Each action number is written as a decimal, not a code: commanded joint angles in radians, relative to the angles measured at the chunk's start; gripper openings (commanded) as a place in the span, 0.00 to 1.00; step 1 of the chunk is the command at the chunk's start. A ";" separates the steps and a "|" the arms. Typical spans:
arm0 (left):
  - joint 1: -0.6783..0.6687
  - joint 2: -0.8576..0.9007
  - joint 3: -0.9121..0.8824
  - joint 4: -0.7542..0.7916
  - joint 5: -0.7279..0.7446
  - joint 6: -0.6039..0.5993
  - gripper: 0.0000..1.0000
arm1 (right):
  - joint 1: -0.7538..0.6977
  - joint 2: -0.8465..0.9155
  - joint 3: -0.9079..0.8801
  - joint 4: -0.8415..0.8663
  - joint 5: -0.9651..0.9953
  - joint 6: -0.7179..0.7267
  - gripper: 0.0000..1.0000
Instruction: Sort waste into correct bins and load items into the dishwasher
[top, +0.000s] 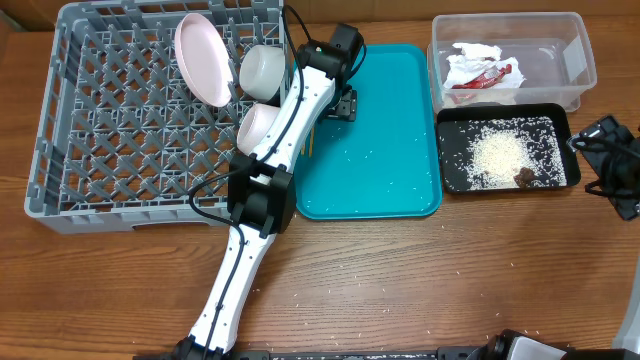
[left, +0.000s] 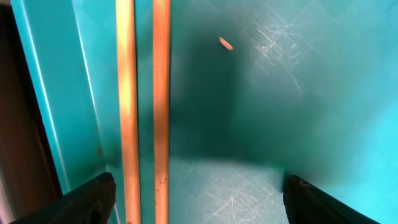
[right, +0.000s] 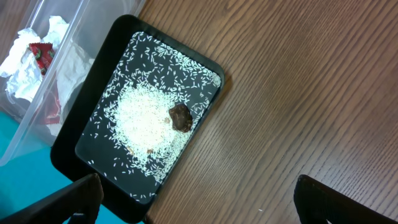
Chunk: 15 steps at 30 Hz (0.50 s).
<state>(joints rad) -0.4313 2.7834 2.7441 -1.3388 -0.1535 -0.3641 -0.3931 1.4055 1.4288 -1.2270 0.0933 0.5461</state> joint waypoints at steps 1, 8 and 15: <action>-0.002 0.011 -0.029 0.015 -0.006 0.002 0.87 | -0.004 0.000 0.014 0.002 0.011 0.005 1.00; -0.001 0.011 -0.035 0.022 -0.006 0.002 0.87 | -0.004 0.000 0.014 0.002 0.011 0.005 1.00; -0.001 0.011 -0.034 0.040 -0.006 0.028 0.87 | -0.004 0.000 0.014 0.002 0.011 0.005 1.00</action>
<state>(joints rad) -0.4313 2.7834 2.7323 -1.3037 -0.1532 -0.3592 -0.3931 1.4055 1.4288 -1.2270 0.0929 0.5465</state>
